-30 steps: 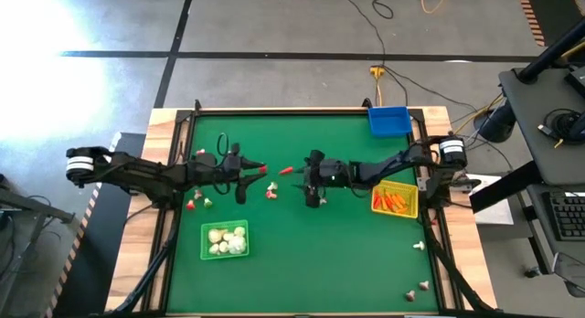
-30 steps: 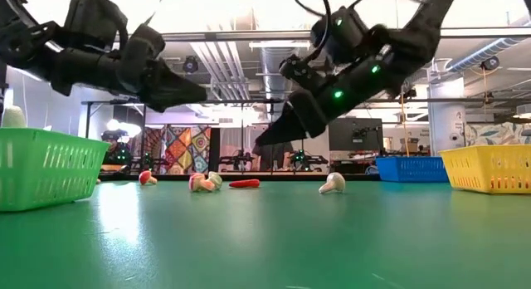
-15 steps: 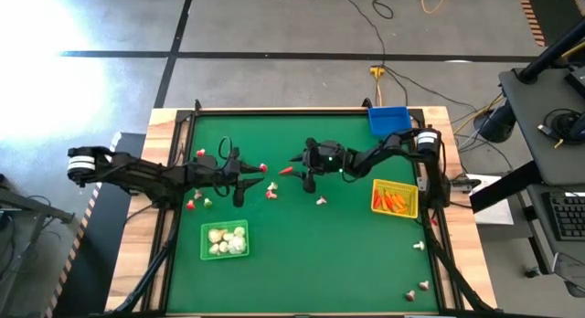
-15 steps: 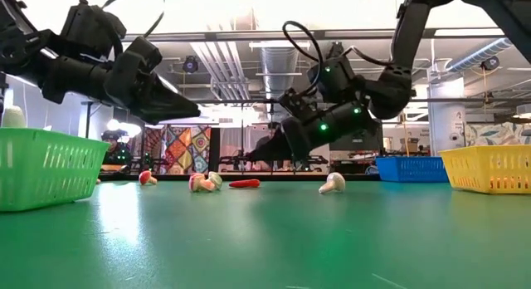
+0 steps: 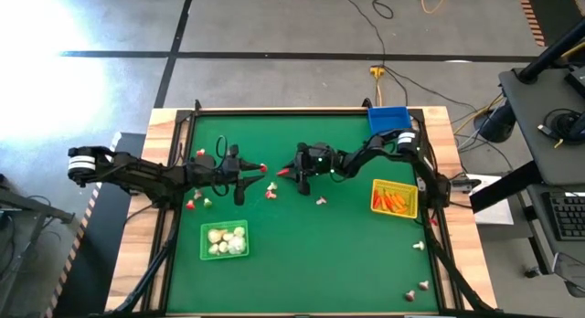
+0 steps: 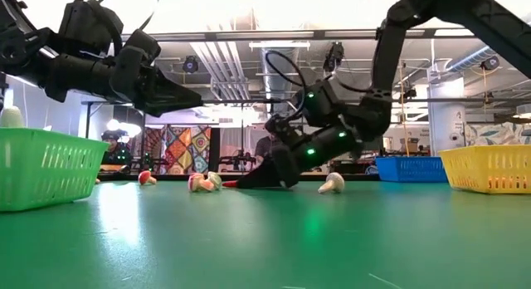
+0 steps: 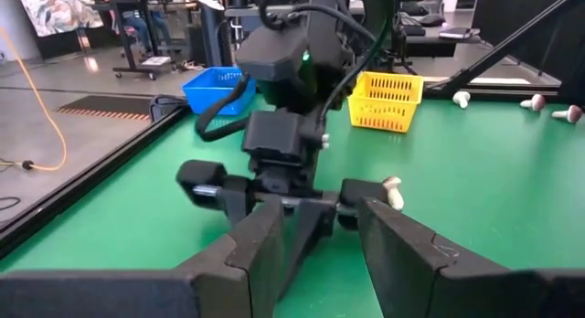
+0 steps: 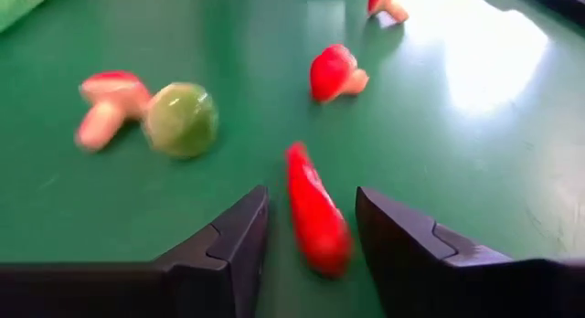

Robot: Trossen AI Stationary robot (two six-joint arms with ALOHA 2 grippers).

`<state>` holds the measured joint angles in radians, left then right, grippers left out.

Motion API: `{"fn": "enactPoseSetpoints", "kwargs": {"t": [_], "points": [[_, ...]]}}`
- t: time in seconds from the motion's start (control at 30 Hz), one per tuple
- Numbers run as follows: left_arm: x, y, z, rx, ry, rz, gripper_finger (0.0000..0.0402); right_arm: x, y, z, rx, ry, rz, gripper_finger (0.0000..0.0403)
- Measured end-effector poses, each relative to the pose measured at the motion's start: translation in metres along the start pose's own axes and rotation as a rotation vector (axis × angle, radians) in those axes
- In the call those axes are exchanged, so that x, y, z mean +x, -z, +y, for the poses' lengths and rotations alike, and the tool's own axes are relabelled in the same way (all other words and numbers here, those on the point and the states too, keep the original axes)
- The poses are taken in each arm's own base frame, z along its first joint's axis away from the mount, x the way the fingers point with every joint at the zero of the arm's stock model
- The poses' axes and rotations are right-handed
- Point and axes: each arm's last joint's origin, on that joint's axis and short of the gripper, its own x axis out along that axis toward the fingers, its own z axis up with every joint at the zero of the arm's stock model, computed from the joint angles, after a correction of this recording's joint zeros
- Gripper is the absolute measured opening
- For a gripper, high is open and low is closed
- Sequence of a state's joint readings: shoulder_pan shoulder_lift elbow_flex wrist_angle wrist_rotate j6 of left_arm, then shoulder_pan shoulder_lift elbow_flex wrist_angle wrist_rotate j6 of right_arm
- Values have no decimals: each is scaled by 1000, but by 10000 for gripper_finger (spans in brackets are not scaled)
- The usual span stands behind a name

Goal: Sort produce into baskets
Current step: Put the red chili into the yellow bin

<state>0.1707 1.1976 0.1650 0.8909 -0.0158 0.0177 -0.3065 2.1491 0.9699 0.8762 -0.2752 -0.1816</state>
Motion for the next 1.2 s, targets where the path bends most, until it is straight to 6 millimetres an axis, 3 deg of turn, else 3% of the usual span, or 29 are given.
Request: {"fn": "enactPoseSetpoints", "kwargs": {"t": [0.13, 0.37, 0.57, 0.77, 0.93, 1.07, 1.2], "points": [[0, 0, 0, 0, 0, 2, 127, 10, 3, -2, 0, -8, -9, 145], [-2, 1, 0, -5, 8, 6, 127, 11, 5, -2, 2, -4, 5, 111], [-17, -25, -7, -32, 261, -170, 127, 11, 4, 0, 23, -6, 20, 65], [-26, -26, -7, 3, 259, -153, 127, 0, -23, 15, 5, -36, 82, 40], [-26, -26, -4, 13, 177, -146, 127, -35, -82, 43, -67, 47, 206, 40], [-25, -24, -4, 24, 176, -135, 127, -76, -110, 75, -35, 128, 384, 40], [-23, -21, -4, 7, 178, -117, 127, -125, -133, 112, 123, 205, 479, 39]]}}
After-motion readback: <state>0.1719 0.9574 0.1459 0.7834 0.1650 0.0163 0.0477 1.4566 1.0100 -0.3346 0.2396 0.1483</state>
